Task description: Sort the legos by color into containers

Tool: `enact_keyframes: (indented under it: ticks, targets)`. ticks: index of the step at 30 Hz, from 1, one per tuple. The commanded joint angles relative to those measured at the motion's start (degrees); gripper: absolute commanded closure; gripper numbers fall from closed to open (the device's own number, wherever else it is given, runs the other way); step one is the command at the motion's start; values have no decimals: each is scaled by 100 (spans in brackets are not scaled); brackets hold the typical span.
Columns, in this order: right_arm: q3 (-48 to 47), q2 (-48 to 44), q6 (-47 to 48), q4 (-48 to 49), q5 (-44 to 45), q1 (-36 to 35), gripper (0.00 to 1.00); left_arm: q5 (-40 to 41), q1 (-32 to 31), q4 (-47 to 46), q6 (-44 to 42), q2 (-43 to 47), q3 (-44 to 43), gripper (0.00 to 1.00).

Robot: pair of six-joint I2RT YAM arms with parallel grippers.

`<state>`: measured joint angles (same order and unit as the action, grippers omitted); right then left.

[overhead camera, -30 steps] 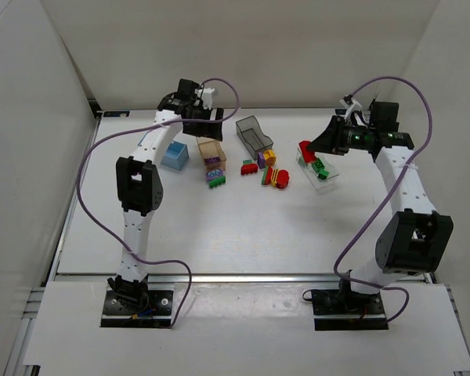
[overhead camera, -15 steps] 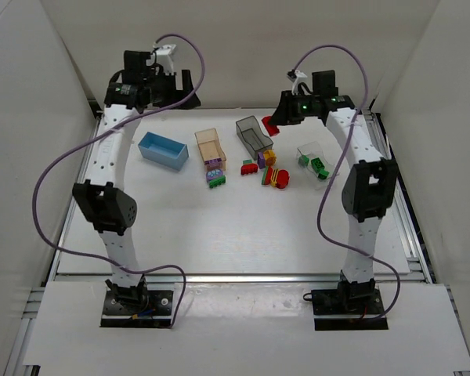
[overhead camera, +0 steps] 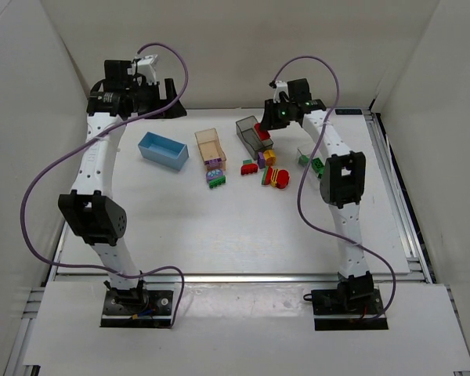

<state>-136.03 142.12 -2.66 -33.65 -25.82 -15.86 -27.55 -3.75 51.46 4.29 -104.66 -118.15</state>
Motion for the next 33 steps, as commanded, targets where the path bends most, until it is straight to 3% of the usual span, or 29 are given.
enact_keyframes:
  ticks: [1, 5, 13, 16, 19, 24, 27, 33]
  targets:
    - [-390, 69, 151, -1, 446, -93, 84, -172, 58, 48, -34, 297, 11, 1]
    - [-398, 122, 195, -28, 578, -181, 52, -251, 58, 66, -34, 236, 29, 1]
    - [-363, 35, 204, -89, 420, -181, 37, -347, 58, 66, -16, 122, 2, 1]
    - [-206, -342, 835, -247, -253, -181, 35, -540, 58, 31, -51, 95, 11, 1]
    - [321, -1220, 2282, -861, -1226, -198, 20, -944, 41, 48, -122, 7, 81, 1]
    - [1902, -2723, 5272, -2065, -1777, -426, 14, -1156, -12, 48, -262, -125, 178, 1]
    - [3139, -3295, 5924, -1857, -1654, -734, 14, -1226, -29, 48, -289, -151, 301, 1]
    - [3803, -3473, 6697, -1425, -1391, -1270, 14, -1226, -3, 109, -385, -81, 442, 0]
